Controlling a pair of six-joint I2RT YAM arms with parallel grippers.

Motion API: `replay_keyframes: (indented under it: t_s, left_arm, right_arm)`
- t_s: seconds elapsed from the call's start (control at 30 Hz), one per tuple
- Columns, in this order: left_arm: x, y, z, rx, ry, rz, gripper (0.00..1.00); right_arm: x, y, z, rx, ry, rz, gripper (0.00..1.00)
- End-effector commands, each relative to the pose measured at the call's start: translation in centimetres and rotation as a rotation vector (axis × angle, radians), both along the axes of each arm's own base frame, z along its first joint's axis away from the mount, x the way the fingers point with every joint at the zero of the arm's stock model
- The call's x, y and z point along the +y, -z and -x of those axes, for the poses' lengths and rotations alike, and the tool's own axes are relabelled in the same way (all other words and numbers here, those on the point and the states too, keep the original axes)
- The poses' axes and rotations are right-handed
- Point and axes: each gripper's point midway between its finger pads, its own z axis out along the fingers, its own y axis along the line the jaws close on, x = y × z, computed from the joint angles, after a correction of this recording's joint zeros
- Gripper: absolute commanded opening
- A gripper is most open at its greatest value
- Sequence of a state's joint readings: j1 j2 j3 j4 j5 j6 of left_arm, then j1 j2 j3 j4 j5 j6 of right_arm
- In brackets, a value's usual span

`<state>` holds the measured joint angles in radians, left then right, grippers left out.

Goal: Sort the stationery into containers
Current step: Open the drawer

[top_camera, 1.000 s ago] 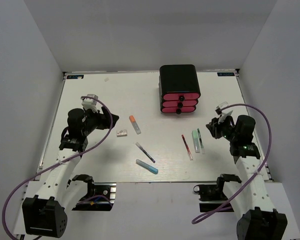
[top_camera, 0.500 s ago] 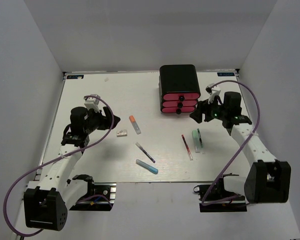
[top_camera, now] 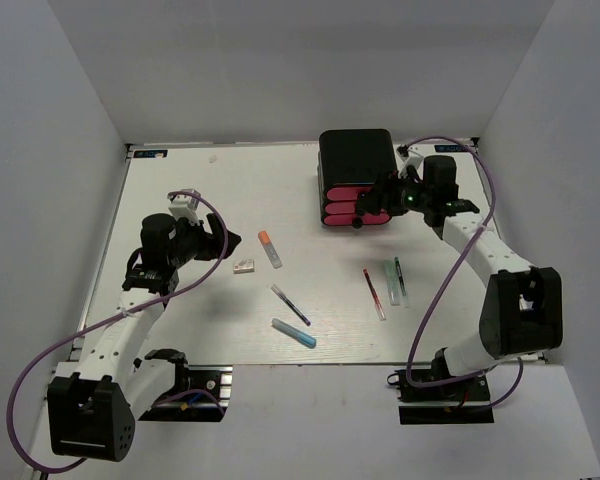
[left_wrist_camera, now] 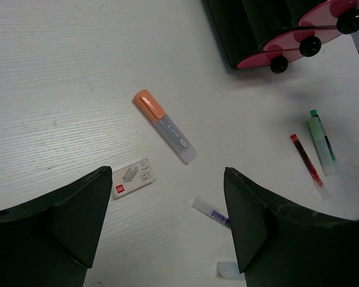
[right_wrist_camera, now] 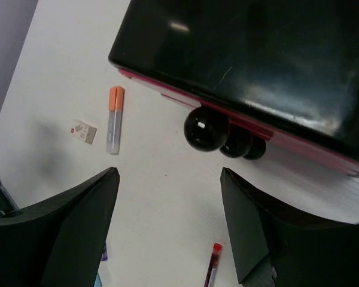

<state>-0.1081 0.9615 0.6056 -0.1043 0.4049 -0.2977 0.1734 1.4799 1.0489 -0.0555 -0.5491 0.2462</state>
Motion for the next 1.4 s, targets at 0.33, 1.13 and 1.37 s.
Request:
replay_keyframes:
  t_s: [0.33, 1.13, 1.37]
  left_arm:
    - [-0.1, -1.5, -0.6, -0.030, 0.006, 0.007, 0.86]
    - [-2.4, -2.9, -0.1, -0.089, 0.137, 0.083, 0.90]
    - [-3.5, -0.6, -0.9, 0.035, 0.158, 0.161, 0.90]
  right_arm:
    - [1.1, -0.7, -3.5, 0.047, 0.160, -0.038, 0.70]
    - [1.2, 1.6, -3.2, 0.094, 0.263, -0.080, 0.23]
    - [0.8, 2.9, 0.5, 0.133, 0.223, -0.060, 0.19]
